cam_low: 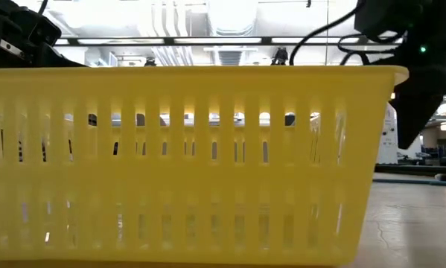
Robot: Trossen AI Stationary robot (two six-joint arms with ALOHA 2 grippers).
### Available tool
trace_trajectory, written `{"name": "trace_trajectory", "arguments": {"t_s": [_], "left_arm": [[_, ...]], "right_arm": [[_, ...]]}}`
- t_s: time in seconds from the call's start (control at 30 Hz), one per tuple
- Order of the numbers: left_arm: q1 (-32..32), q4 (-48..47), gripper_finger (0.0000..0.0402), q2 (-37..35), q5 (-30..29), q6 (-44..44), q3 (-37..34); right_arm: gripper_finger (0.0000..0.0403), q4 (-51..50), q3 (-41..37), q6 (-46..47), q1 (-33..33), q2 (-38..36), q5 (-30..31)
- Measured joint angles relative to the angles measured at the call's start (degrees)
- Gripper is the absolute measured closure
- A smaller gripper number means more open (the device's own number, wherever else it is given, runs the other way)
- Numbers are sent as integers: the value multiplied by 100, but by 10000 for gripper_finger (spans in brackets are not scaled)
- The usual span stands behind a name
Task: Pick & Place Paint Supplies
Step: Put the blue paint brush into the gray bin
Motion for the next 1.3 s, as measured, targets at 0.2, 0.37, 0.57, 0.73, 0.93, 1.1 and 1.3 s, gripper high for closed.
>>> {"name": "trace_trajectory", "arguments": {"t_s": [0.2,0.37,0.57,0.73,0.93,1.1,1.3], "left_arm": [[-1,1,401,0,0,-1,1],[-2,-1,401,0,0,-1,1],[0,1,401,0,0,-1,1],[-1,1,401,-3,0,-1,1],[0,0,401,-2,0,0,1],[-1,0,401,-2,0,1,0],[0,1,401,-2,0,1,1]], "right_arm": [[333,402,-346,37,-48,12,-59],[333,685,-573,20,-132,100,-71],[333,987,-766,-226,-328,205,-170],[333,1134,-858,-280,-469,205,-195],[333,1372,-1040,-282,-564,204,-507],[333,1550,-1182,-282,-596,187,-568],[333,1556,-1179,-259,-596,192,-561]]}}
